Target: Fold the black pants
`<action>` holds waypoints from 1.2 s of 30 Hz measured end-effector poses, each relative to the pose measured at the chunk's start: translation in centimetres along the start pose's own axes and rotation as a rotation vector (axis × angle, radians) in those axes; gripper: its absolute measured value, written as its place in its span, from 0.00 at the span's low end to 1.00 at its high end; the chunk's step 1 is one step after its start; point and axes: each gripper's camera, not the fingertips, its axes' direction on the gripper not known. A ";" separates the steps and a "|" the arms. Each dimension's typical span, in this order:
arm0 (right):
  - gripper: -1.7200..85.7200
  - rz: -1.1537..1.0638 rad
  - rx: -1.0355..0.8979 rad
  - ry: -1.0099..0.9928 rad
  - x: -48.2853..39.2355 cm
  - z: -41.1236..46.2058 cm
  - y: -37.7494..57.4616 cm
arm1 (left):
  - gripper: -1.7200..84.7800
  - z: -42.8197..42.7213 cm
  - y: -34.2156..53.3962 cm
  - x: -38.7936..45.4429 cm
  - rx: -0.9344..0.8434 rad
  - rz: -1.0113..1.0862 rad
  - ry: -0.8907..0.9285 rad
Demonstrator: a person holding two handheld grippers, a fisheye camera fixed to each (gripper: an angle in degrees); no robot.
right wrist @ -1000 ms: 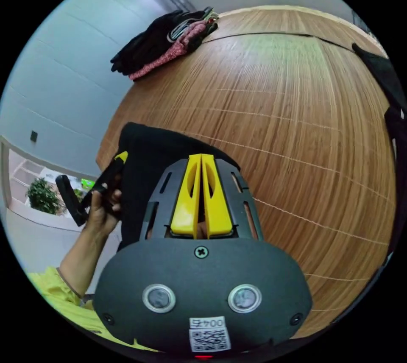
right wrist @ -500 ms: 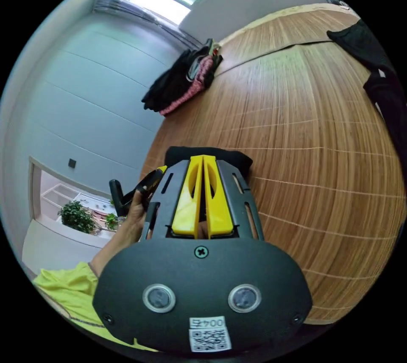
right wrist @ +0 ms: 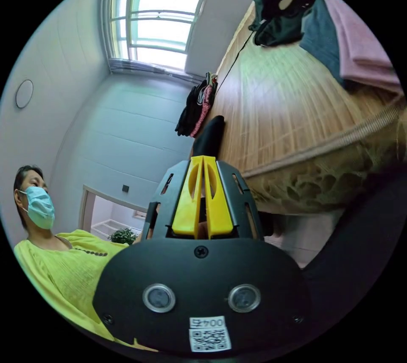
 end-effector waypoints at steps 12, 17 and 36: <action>0.01 -0.041 -0.012 0.023 1.5 -2.6 1.8 | 0.17 1.5 -0.8 -0.7 0.019 -0.054 -0.070; 0.01 -0.037 -0.030 0.036 1.7 -2.4 1.6 | 0.18 1.7 -1.9 -0.2 0.028 -0.045 -0.048; 0.01 -0.048 -0.160 0.137 2.3 1.0 0.2 | 0.13 7.0 -13.5 9.6 -0.253 0.544 -0.463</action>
